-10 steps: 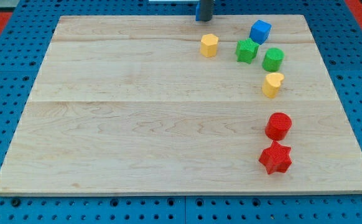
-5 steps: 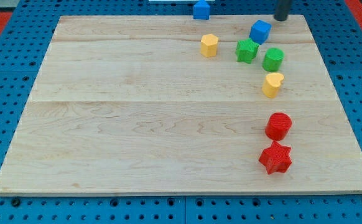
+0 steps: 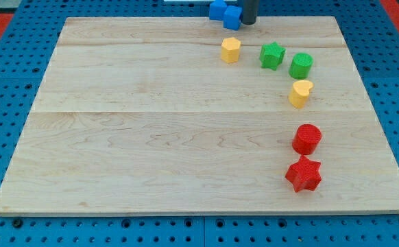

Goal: Move the blue cube above to the yellow hexagon

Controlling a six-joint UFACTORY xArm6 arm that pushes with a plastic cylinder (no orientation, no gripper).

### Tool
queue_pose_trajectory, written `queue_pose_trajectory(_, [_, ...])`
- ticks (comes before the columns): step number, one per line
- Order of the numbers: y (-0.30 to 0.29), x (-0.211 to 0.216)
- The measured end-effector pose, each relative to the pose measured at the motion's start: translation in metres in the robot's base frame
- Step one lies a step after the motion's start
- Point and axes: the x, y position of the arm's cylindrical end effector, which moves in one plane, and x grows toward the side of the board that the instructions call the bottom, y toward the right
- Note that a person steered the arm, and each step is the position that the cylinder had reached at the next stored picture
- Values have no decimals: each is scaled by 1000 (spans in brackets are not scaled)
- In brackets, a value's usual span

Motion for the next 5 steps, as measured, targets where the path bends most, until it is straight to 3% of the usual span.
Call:
queue_pose_trajectory(1, [21,-2])
queue_pose_trajectory(2, [80,0])
queue_pose_trajectory(3, [142,34])
queue_pose_trajectory(4, [159,116])
queue_pose_trajectory(5, [125,146])
